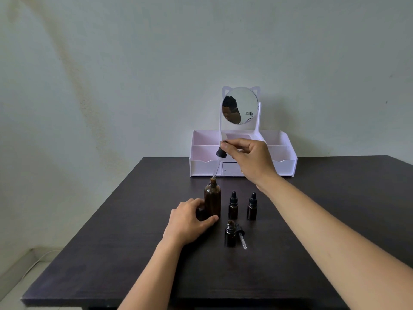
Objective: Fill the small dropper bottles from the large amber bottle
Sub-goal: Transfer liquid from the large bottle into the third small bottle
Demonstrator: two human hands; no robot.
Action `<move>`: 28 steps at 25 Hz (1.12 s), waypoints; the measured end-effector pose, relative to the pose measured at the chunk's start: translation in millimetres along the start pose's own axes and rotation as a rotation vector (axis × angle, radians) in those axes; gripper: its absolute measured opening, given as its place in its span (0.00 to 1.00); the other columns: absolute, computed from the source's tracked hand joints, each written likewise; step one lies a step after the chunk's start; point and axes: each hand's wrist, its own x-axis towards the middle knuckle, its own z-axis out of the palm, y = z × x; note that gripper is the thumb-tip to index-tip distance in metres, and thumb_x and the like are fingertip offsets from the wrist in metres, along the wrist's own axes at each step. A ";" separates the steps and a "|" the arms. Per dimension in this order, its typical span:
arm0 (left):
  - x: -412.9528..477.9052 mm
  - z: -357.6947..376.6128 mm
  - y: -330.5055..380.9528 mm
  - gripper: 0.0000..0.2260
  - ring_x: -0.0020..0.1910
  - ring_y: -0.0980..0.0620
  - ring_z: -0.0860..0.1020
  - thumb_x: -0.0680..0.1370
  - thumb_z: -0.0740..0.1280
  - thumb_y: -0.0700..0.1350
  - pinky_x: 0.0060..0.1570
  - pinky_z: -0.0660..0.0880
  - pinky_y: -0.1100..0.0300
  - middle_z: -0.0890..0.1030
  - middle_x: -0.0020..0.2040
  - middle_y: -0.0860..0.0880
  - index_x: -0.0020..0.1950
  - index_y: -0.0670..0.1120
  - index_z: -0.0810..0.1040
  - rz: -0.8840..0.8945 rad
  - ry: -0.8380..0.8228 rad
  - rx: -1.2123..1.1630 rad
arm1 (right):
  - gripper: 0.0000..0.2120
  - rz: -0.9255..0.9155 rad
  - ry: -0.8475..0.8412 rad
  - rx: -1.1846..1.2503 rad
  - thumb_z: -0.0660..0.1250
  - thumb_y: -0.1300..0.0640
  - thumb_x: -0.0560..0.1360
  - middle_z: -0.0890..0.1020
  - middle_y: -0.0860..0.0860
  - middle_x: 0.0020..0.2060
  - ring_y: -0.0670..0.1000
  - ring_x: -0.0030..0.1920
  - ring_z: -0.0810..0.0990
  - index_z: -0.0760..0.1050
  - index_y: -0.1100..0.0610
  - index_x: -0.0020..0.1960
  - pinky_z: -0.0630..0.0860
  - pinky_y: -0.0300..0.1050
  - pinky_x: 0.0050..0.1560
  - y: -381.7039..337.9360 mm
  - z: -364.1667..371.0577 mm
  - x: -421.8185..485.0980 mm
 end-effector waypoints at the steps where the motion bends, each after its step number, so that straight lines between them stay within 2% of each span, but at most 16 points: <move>1: 0.3 0.0 0.2 0.22 0.53 0.57 0.77 0.70 0.69 0.69 0.56 0.74 0.49 0.77 0.50 0.61 0.57 0.58 0.77 0.000 -0.002 -0.002 | 0.03 -0.001 -0.028 -0.024 0.74 0.53 0.76 0.86 0.38 0.40 0.35 0.42 0.82 0.85 0.46 0.45 0.74 0.29 0.44 3.2 2.9 -0.8; 4: 0.7 -0.4 0.7 0.22 0.54 0.57 0.77 0.70 0.69 0.68 0.57 0.74 0.49 0.76 0.51 0.61 0.58 0.58 0.77 0.003 0.003 0.001 | 0.03 0.021 -0.058 -0.053 0.75 0.53 0.75 0.87 0.38 0.40 0.38 0.46 0.83 0.85 0.45 0.43 0.76 0.35 0.52 13.6 10.4 -4.9; 8: 0.5 -0.4 0.9 0.22 0.54 0.57 0.77 0.70 0.69 0.68 0.57 0.74 0.49 0.76 0.51 0.61 0.58 0.58 0.77 0.011 0.000 0.002 | 0.02 0.071 -0.033 -0.031 0.77 0.50 0.73 0.87 0.41 0.43 0.39 0.46 0.84 0.86 0.46 0.45 0.75 0.35 0.52 23.2 13.6 -6.3; 19: 2.3 1.4 -1.2 0.22 0.54 0.56 0.76 0.70 0.68 0.69 0.57 0.74 0.49 0.77 0.52 0.60 0.58 0.58 0.77 0.009 0.004 0.010 | 0.01 0.057 -0.035 -0.049 0.75 0.51 0.74 0.87 0.40 0.44 0.38 0.46 0.83 0.86 0.46 0.45 0.74 0.35 0.51 22.3 16.1 -4.4; 23: 1.8 1.8 -1.4 0.22 0.55 0.57 0.76 0.70 0.68 0.69 0.57 0.73 0.50 0.76 0.51 0.61 0.58 0.58 0.77 0.007 -0.002 0.001 | 0.04 0.029 -0.002 0.000 0.75 0.52 0.74 0.88 0.43 0.44 0.43 0.49 0.84 0.86 0.50 0.47 0.78 0.40 0.55 13.0 11.8 -2.1; 26: 0.2 0.2 0.5 0.23 0.56 0.56 0.76 0.70 0.68 0.69 0.57 0.72 0.51 0.77 0.52 0.61 0.60 0.58 0.76 -0.003 -0.008 0.011 | 0.03 -0.018 0.040 0.063 0.74 0.55 0.75 0.86 0.38 0.37 0.37 0.41 0.83 0.85 0.48 0.44 0.77 0.32 0.46 -5.0 3.2 -1.7; 28: -2.0 -0.9 1.4 0.28 0.57 0.56 0.76 0.70 0.69 0.68 0.60 0.71 0.50 0.77 0.53 0.62 0.66 0.59 0.71 -0.007 -0.025 -0.023 | 0.03 -0.045 0.084 0.107 0.74 0.56 0.76 0.85 0.37 0.34 0.35 0.37 0.81 0.84 0.48 0.44 0.75 0.30 0.42 -14.2 -5.8 -1.0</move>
